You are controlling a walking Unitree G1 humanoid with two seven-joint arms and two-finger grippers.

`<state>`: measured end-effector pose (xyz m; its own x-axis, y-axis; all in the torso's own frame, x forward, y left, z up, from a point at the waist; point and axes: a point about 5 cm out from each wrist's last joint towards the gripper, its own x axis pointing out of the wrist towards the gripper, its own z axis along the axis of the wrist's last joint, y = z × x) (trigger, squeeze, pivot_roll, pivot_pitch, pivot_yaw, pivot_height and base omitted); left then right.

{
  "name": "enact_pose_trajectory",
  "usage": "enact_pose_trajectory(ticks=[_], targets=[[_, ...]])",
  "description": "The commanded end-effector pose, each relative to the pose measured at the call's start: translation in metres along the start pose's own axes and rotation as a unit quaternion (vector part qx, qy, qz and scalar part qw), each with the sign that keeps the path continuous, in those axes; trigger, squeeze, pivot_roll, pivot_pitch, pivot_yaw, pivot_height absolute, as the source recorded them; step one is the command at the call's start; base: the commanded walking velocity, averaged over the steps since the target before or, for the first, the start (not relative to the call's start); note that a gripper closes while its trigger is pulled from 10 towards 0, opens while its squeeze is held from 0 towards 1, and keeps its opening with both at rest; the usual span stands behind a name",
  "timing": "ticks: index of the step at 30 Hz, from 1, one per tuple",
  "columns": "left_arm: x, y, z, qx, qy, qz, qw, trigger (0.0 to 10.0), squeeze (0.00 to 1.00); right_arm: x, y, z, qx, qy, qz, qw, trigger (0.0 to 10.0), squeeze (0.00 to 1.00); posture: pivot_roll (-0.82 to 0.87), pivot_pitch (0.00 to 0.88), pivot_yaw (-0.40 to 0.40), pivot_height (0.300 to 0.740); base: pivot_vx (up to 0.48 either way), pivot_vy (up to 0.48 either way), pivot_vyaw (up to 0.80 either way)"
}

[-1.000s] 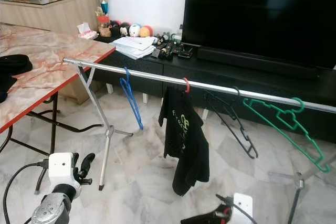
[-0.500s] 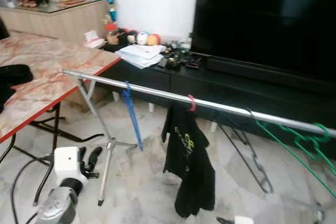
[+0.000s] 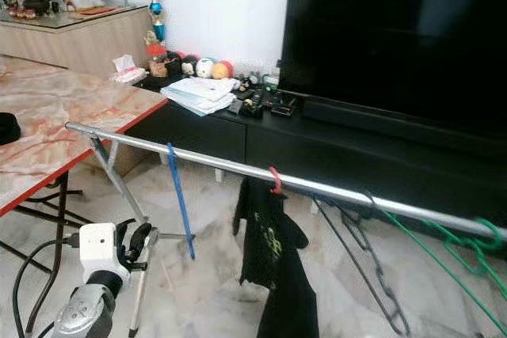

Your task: Hang hanger

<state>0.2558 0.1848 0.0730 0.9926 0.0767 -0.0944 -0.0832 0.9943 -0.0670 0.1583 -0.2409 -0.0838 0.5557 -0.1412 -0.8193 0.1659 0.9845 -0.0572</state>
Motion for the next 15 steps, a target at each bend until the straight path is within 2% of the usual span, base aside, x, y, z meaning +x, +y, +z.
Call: enact_pose_trajectory(ticks=[1,10,15], targets=[[0.0008,0.0045,0.0017,0.003,0.000,0.006,1.000,10.0,0.00,0.0022,0.0098,0.0073,-0.002,-0.013,0.014,1.000,10.0,0.00,0.13,0.000,-0.031,0.740,0.356,0.000,0.00],[-0.0010,0.0039,0.0026,0.002,-0.004,0.002,1.000,10.0,0.00,0.0024,0.0111,0.0075,-0.006,-0.011,0.018,1.000,10.0,0.00,0.13,0.000,-0.031,0.740,0.334,0.000,0.00],[-0.0009,0.0043,0.0023,0.003,0.000,-0.001,1.000,10.0,0.00,0.0023,0.0117,0.0060,-0.016,-0.006,0.023,1.000,10.0,0.00,0.13,0.000,-0.029,0.740,0.000,0.000,0.00]])
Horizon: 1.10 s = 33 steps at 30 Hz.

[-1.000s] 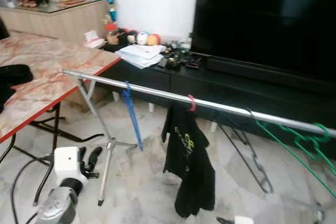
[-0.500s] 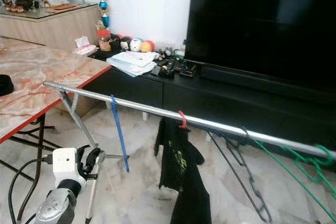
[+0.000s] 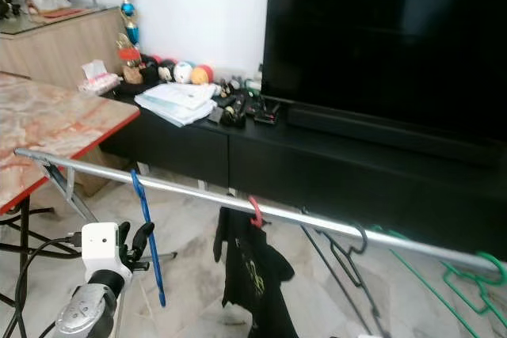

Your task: Hang hanger

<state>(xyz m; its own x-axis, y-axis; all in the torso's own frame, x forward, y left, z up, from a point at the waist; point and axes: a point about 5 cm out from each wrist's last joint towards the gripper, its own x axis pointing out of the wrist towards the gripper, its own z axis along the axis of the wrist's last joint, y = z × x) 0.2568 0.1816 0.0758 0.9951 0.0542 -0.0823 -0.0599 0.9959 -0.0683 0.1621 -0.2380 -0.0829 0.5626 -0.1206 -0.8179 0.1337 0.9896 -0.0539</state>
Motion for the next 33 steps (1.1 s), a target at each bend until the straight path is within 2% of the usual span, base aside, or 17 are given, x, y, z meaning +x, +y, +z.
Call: enact_pose_trajectory(ticks=[1,6,8,10,11,12,14,18,21,24,26,27,28,29,31,33], targets=[[0.000,0.008,0.000,0.001,0.007,0.011,1.000,10.0,0.00,0.001,0.008,0.003,-0.003,-0.004,0.012,1.000,10.0,0.00,0.13,0.000,-0.030,0.740,0.000,0.000,0.00],[0.004,0.003,0.005,-0.015,0.016,-0.005,1.000,10.0,0.00,0.001,0.008,0.003,-0.004,-0.004,0.011,1.000,10.0,0.00,0.13,0.000,-0.029,0.740,0.000,0.000,0.00],[0.010,0.000,0.008,-0.003,0.035,-0.018,0.999,10.0,0.00,0.002,0.009,0.003,-0.005,-0.003,0.011,1.000,10.0,0.00,0.13,0.000,-0.030,0.740,0.000,0.000,0.00],[0.014,-0.004,0.014,-0.010,0.037,-0.028,0.999,10.0,0.00,0.002,0.009,0.002,-0.008,-0.002,0.012,1.000,10.0,0.00,0.13,0.000,-0.030,0.740,0.000,0.000,0.00],[0.015,-0.006,0.017,-0.014,0.030,-0.037,0.999,10.0,0.77,0.002,0.009,0.002,-0.010,-0.001,0.013,1.000,10.0,0.00,0.13,0.000,-0.030,0.740,0.000,0.000,0.00],[0.016,-0.008,0.020,-0.017,0.026,-0.045,0.998,10.0,1.00,0.002,0.010,0.002,-0.011,-0.001,0.014,1.000,10.0,0.00,0.13,0.000,-0.030,0.740,0.000,0.000,0.00],[0.020,-0.018,0.019,-0.003,0.073,-0.085,0.994,10.0,1.00,0.002,0.010,0.002,-0.011,0.001,0.014,1.000,10.0,0.00,0.13,0.000,-0.030,0.740,0.000,0.000,0.00],[0.022,-0.021,0.021,0.019,0.090,-0.101,0.991,10.0,1.00,0.002,0.011,0.003,-0.015,0.001,0.016,1.000,10.0,0.00,0.12,0.000,-0.027,0.740,0.000,0.000,0.00],[0.036,-0.016,0.035,0.021,0.109,-0.053,0.992,10.0,1.00,0.002,0.011,0.004,-0.013,0.000,0.016,1.000,10.0,0.00,0.12,0.000,-0.027,0.740,0.000,0.000,0.00],[0.042,-0.013,0.039,0.013,0.119,-0.026,0.992,10.0,1.00,0.002,0.012,0.004,-0.013,0.000,0.017,1.000,10.0,0.00,0.12,0.000,-0.028,0.740,0.000,0.000,0.00],[0.047,-0.012,0.041,-0.006,0.129,-0.013,0.992,10.0,1.00,0.002,0.012,0.005,-0.015,0.000,0.018,1.000,10.0,0.00,0.12,0.000,-0.032,0.740,0.000,0.000,0.00],[0.053,-0.014,0.040,-0.028,0.138,-0.012,0.990,10.0,0.93,0.003,0.013,0.005,-0.015,0.000,0.019,1.000,10.0,0.00,0.12,0.000,-0.035,0.740,0.000,0.000,0.00],[0.055,-0.015,0.039,-0.032,0.141,-0.012,0.989,10.0,0.93,0.003,0.013,0.005,-0.015,0.000,0.019,1.000,10.0,0.00,0.12,0.000,-0.035,0.740,0.000,0.000,0.00],[0.058,-0.016,0.037,-0.027,0.149,-0.013,0.988,10.0,0.00,0.003,0.013,0.005,-0.016,0.000,0.020,1.000,10.0,0.00,0.12,0.000,-0.033,0.740,0.000,0.000,0.00],[0.062,-0.019,0.035,-0.025,0.157,-0.017,0.987,10.0,0.00,0.003,0.013,0.005,-0.014,0.000,0.020,1.000,10.0,0.00,0.11,0.000,-0.034,0.740,0.000,0.000,0.00],[0.073,-0.030,0.033,-0.026,0.175,-0.027,0.984,10.0,0.00,0.003,0.014,0.006,-0.012,-0.002,0.021,1.000,10.0,0.00,0.09,0.000,-0.030,0.740,0.000,0.000,0.00]])
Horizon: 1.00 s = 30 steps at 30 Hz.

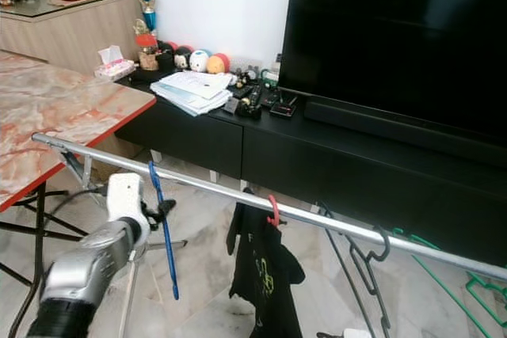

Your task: Hang hanger

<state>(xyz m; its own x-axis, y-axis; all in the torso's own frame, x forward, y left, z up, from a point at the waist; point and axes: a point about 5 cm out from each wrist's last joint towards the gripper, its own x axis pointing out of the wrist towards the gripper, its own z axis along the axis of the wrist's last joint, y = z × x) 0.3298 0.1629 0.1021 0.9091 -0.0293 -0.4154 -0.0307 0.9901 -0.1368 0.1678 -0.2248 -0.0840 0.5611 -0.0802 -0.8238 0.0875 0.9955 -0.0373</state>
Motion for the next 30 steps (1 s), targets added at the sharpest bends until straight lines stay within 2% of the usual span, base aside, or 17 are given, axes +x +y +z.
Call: enact_pose_trajectory(ticks=[1,3,4,8,12,18,19,20,21,30], targets=[[0.009,-0.010,0.005,0.009,0.008,0.005,1.000,10.0,0.00,0.001,0.000,0.004,0.007,-0.006,0.000,1.000,10.0,0.00,0.08,0.000,-0.028,0.740,0.000,0.000,0.00],[0.010,-0.011,0.005,0.012,0.009,0.008,1.000,10.0,0.00,0.001,0.000,0.004,0.008,-0.007,0.000,1.000,10.0,0.00,0.08,0.000,-0.028,0.740,0.000,0.000,0.00],[0.014,-0.012,0.008,0.040,0.008,0.036,0.998,10.0,0.00,0.001,0.000,0.004,0.010,-0.008,-0.001,1.000,10.0,0.00,0.07,0.000,-0.025,0.740,0.000,0.000,0.00],[0.021,-0.019,0.015,0.065,0.001,0.073,0.995,10.0,0.00,0.001,-0.001,0.004,0.011,-0.008,-0.002,1.000,10.0,0.00,0.06,0.000,-0.028,0.740,0.000,0.000,0.00],[0.023,-0.022,0.013,0.059,0.002,0.090,0.994,10.0,0.00,0.000,-0.001,0.004,0.011,-0.007,-0.003,1.000,10.0,0.00,0.06,0.000,-0.033,0.740,0.000,0.000,0.00],[0.028,-0.021,-0.001,0.039,0.016,0.100,0.994,10.0,0.00,0.000,-0.002,0.003,0.009,-0.005,-0.003,1.000,10.0,0.00,0.06,0.000,-0.036,0.740,0.000,0.000,0.00],[0.029,-0.019,-0.002,0.036,0.016,0.106,0.994,3.6,0.00,0.000,-0.002,0.003,0.009,-0.004,-0.003,1.000,10.0,0.00,0.06,0.000,-0.034,0.740,0.000,0.000,0.00],[0.029,-0.019,-0.002,0.036,0.016,0.106,0.994,3.6,0.00,0.000,-0.002,0.003,0.009,-0.004,-0.003,1.000,10.0,0.00,0.06,0.000,-0.034,0.740,0.000,0.000,0.00],[0.029,-0.019,-0.002,0.038,0.013,0.108,0.993,0.0,0.00,0.000,-0.002,0.003,0.010,-0.004,-0.003,1.000,10.0,0.00,0.06,0.000,-0.031,0.740,0.000,0.000,0.00],[0.030,-0.012,-0.002,0.033,0.005,0.131,0.991,0.0,0.00,0.000,-0.001,0.003,0.012,-0.006,-0.002,1.000,10.0,0.00,0.07,0.000,-0.033,0.740,0.000,0.000,0.00]])
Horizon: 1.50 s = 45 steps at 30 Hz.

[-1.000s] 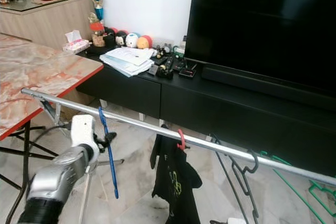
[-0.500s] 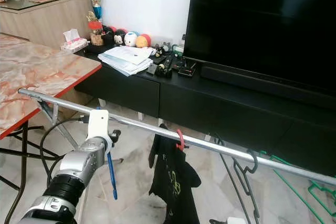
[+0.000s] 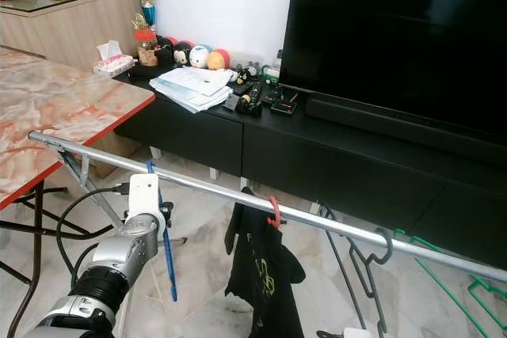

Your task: Hang hanger

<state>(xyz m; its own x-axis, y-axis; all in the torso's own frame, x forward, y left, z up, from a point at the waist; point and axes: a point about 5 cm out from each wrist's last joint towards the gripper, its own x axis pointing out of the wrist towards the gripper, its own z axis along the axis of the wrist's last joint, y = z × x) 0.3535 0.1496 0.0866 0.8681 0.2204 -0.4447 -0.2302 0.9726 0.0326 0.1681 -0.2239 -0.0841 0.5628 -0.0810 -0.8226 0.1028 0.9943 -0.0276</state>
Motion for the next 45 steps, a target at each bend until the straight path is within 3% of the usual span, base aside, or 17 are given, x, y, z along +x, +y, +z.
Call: enact_pose_trajectory(ticks=[1,28,41,45], targets=[[0.002,-0.001,0.004,-0.001,-0.004,0.005,1.000,0.0,0.00,0.000,-0.002,0.003,0.003,-0.004,-0.002,1.000,10.0,0.00,0.07,0.000,-0.033,0.740,0.000,0.000,0.00],[0.002,-0.009,-0.004,0.005,0.003,-0.031,1.000,0.0,0.00,0.000,-0.002,0.002,0.004,-0.004,-0.001,1.000,10.0,0.00,0.06,0.000,-0.030,0.740,0.000,0.000,0.00],[0.000,0.006,-0.007,0.033,-0.023,-0.028,0.999,0.0,0.00,0.000,-0.002,0.002,0.004,-0.004,-0.002,1.000,10.0,0.00,0.07,0.000,-0.031,0.740,0.000,0.000,0.00],[-0.005,0.014,-0.005,0.060,-0.059,-0.035,0.996,0.0,0.00,0.000,-0.003,0.002,0.004,-0.004,-0.002,1.000,10.0,0.00,0.08,0.000,-0.035,0.740,0.000,0.000,0.00]])
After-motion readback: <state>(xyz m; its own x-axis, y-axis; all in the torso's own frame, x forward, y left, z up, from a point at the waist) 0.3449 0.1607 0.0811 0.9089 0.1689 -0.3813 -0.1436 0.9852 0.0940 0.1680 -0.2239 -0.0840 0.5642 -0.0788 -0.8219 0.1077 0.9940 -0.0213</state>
